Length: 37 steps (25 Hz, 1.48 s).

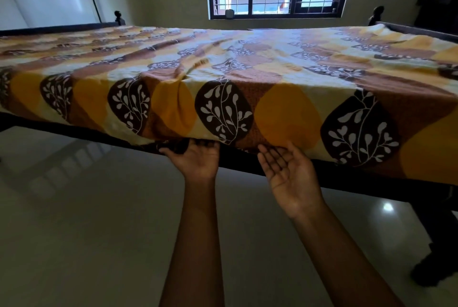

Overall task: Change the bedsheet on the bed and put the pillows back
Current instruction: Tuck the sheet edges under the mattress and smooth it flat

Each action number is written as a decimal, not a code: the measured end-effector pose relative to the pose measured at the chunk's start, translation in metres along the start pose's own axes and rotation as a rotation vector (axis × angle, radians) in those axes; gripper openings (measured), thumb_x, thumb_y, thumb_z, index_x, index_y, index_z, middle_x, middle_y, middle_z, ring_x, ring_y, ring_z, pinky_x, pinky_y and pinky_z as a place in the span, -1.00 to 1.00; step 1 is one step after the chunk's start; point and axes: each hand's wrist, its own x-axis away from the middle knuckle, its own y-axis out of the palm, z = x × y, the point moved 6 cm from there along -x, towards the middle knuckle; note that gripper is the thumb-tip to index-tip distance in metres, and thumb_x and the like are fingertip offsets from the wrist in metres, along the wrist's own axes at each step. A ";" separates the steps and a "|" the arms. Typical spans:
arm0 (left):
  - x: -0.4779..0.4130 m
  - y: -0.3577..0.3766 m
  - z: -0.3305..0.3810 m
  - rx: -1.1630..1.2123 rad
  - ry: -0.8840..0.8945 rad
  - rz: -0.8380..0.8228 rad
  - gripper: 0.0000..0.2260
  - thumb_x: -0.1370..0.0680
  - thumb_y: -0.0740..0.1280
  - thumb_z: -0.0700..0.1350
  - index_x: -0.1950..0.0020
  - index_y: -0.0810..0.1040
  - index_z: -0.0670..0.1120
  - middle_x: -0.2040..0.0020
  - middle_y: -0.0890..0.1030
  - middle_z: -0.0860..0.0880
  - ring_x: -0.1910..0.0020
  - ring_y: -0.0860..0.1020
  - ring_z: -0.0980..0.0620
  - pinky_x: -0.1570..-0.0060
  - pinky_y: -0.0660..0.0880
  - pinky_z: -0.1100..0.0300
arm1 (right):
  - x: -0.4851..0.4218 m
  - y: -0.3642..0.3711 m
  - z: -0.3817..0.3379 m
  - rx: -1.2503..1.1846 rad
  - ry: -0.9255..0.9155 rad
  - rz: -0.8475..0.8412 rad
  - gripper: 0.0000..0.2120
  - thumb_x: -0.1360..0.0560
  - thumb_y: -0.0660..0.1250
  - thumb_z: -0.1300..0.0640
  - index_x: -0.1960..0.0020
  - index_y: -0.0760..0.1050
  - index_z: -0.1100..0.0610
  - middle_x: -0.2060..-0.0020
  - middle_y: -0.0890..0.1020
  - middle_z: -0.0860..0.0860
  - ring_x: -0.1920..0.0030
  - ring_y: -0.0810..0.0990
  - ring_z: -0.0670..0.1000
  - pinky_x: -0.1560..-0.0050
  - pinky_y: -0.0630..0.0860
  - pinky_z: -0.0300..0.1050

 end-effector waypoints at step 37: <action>0.104 0.000 -0.127 -0.468 -0.183 0.215 -0.71 -0.60 0.13 0.07 -0.05 0.46 -0.13 0.08 0.51 -0.09 0.08 0.53 -0.03 -0.03 0.48 0.09 | -0.021 -0.147 -0.038 0.094 -0.097 0.487 -0.88 -0.47 0.38 0.18 0.00 0.54 0.16 0.25 0.56 0.01 0.32 0.48 -0.11 0.35 0.40 -0.25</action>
